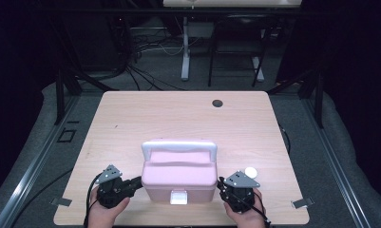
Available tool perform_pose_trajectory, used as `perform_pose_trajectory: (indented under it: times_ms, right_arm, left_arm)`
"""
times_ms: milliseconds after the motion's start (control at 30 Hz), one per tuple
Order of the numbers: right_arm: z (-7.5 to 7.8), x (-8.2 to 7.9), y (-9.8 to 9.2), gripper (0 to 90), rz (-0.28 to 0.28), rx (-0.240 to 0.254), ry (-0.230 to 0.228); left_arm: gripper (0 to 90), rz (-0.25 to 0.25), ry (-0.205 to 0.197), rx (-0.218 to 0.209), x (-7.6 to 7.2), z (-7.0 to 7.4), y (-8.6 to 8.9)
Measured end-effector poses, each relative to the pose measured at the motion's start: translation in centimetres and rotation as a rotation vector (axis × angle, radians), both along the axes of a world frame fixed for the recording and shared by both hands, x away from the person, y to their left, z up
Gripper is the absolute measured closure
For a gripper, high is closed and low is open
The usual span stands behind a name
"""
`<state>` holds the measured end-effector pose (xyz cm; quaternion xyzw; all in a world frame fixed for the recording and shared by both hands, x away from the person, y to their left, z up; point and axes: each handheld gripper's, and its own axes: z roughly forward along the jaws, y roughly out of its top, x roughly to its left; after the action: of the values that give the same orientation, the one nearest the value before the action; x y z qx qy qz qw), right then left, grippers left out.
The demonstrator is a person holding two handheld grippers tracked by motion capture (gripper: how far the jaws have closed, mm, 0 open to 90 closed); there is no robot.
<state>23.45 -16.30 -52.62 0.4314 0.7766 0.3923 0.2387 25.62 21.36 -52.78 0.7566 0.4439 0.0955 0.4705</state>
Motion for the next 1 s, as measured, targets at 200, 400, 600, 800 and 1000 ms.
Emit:
perform_pose_trajectory:
  times_ms: [200,400,600,800,1000]
  right_arm:
    - [0.9,0.3,-0.7,72.3,0.003,0.042,0.013]
    - [2.1,0.5,-1.6,68.3,0.001,0.092,0.024]
    - [3.2,0.6,-2.3,62.8,0.016,0.128,0.016]
    - [4.3,0.5,-2.5,59.5,0.031,0.144,0.012]
    - [5.5,0.4,-2.7,60.0,0.045,0.176,0.022]
  left_arm:
    - [74.3,-0.009,-0.010,-0.010,0.2,0.7,0.3]
    - [70.5,-0.015,-0.014,-0.010,0.4,1.7,0.8]
    - [67.3,-0.006,-0.017,-0.022,0.7,2.8,1.4]
    - [65.3,-0.006,-0.017,-0.027,0.7,3.6,1.8]
    - [60.6,-0.035,-0.023,-0.038,0.8,4.8,1.7]
